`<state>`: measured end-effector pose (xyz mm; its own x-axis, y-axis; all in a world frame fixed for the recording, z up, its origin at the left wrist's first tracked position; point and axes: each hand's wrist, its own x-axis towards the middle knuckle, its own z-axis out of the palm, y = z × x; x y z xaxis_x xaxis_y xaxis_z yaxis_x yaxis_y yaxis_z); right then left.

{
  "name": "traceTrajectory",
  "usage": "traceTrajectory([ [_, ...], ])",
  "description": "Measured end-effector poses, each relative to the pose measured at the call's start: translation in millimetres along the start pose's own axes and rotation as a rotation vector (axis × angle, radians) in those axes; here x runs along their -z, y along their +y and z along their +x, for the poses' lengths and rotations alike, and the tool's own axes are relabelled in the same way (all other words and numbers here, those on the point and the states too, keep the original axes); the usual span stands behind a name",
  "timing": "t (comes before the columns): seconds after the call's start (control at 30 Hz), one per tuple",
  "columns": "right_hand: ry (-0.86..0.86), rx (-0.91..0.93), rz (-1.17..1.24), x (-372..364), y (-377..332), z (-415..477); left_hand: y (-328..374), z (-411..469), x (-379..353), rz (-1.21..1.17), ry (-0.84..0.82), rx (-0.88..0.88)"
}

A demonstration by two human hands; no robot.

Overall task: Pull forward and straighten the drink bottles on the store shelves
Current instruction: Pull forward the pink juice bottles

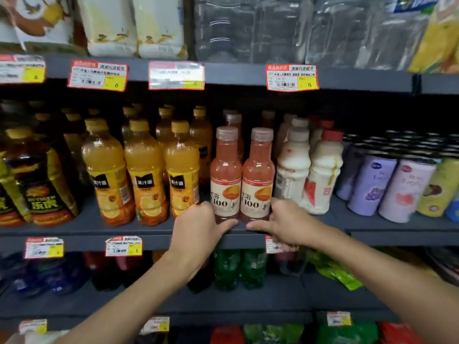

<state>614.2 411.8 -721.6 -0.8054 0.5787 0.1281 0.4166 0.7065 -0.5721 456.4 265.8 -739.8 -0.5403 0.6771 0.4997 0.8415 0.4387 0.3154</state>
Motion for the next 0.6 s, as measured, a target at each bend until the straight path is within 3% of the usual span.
traceTrajectory([
  [0.2, -0.103, -0.014, -0.063, 2.5, 3.1, 7.1, -10.8, 4.6, -8.2, 0.015, 0.092, -0.079],
  [0.33, -0.050, 0.002, -0.055, -0.4, 7.1, 7.8, -14.8, 6.2, -13.6, -0.002, 0.126, -0.092],
  [0.5, -0.014, 0.015, -0.112, -1.0, 6.9, 10.7, -15.3, 12.9, -11.2, -0.062, 0.029, -0.097],
  [0.6, -0.037, -0.030, 0.002, 1.0, 9.8, 10.5, -14.7, 13.4, -10.1, -0.085, -0.013, -0.068],
])
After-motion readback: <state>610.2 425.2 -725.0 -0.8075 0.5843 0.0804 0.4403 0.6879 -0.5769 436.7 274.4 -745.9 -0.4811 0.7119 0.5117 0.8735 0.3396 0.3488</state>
